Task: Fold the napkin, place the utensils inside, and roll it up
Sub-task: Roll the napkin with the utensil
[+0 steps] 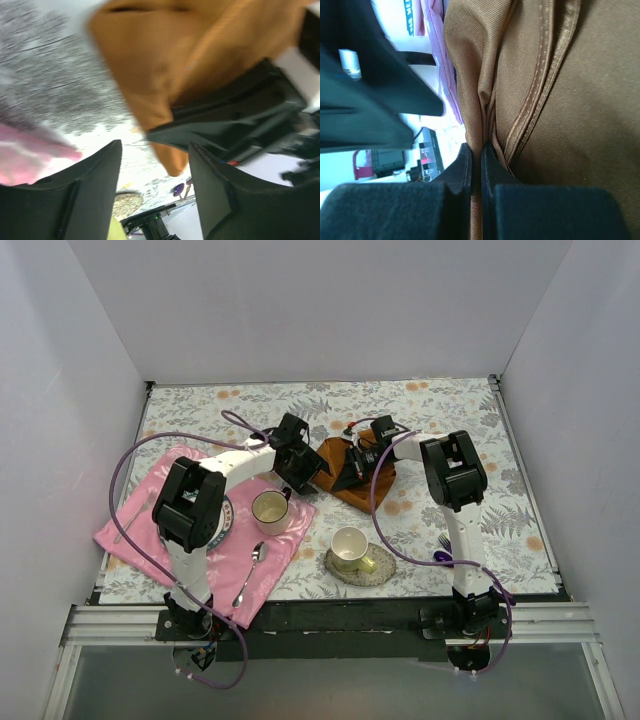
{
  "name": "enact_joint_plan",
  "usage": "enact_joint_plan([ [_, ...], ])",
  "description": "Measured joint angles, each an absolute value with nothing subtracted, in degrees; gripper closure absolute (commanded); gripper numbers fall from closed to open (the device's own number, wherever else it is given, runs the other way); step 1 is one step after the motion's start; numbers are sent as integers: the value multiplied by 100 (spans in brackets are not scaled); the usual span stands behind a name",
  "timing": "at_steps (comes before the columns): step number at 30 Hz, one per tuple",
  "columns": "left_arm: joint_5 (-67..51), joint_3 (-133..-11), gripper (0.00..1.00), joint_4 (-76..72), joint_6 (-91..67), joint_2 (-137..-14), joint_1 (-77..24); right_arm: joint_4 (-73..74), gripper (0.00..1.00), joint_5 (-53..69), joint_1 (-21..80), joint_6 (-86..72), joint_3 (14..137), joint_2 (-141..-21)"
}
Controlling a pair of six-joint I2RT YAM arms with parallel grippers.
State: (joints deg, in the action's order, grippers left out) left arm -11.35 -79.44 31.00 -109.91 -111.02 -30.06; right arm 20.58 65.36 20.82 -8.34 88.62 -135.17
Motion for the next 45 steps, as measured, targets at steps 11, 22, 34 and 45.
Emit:
enact_joint_plan([
  [11,-1041,-7859,47,3000,-11399,-11410,-3009,1959,99,6576,2047,-1186,8844,-13539],
  [22,-762,-8468,83,3430,-11450,-11931,-3052,1981,98,6571,2047,-1138,8849,-13539],
  [34,-805,-8705,100,3686,-11487,-12079,-3081,3059,64,6093,2091,-399,9349,-13526],
  [45,-926,-8783,100,3924,-11485,-12095,-3085,3625,44,3192,2373,589,9131,-12070],
])
